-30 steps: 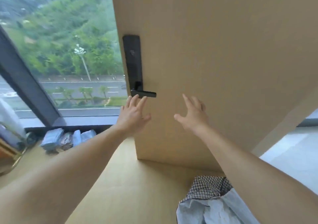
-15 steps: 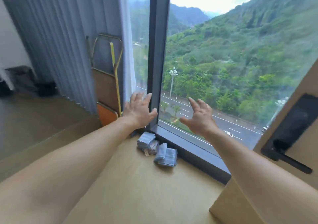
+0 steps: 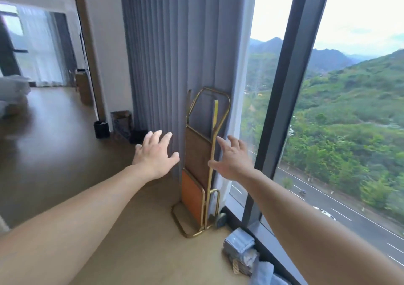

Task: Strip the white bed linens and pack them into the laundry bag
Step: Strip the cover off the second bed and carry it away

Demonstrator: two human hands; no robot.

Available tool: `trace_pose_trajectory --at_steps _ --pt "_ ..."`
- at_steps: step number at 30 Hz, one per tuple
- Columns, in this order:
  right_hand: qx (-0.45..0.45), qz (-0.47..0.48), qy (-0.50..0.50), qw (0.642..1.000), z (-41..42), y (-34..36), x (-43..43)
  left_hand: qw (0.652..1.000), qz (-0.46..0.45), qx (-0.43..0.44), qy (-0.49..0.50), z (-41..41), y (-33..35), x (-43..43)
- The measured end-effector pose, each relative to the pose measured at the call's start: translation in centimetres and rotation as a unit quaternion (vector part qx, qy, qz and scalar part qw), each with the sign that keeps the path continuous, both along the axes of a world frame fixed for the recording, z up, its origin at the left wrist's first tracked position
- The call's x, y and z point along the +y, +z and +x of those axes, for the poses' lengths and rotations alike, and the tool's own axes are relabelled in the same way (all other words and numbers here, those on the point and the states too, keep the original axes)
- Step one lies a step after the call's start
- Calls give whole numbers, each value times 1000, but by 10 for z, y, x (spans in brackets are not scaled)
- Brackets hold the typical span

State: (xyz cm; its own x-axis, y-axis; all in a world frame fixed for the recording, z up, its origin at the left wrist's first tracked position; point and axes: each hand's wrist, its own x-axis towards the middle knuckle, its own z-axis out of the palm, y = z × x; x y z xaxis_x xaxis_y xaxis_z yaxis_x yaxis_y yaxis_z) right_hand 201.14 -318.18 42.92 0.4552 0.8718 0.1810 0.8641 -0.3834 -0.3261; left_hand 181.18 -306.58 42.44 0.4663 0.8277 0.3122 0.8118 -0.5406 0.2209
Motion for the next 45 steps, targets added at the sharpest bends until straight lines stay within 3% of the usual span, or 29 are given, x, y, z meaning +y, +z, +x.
trace_pose_trajectory --at_steps 12,22,31,40,45 --pt "-37 2 140 989 -60 19 268 991 -10 -39 130 -68 -2 204" --pt "-46 -11 158 986 -140 22 480 987 2 -17 162 -161 23 398" --pt "-38 -9 199 979 -163 17 665 983 2 -3 184 -186 18 569" --pt "14 20 326 945 -195 32 872 963 -30 3 268 -218 33 734" --pt "13 -24 366 930 -228 18 962 953 -56 13 299 -248 22 811"
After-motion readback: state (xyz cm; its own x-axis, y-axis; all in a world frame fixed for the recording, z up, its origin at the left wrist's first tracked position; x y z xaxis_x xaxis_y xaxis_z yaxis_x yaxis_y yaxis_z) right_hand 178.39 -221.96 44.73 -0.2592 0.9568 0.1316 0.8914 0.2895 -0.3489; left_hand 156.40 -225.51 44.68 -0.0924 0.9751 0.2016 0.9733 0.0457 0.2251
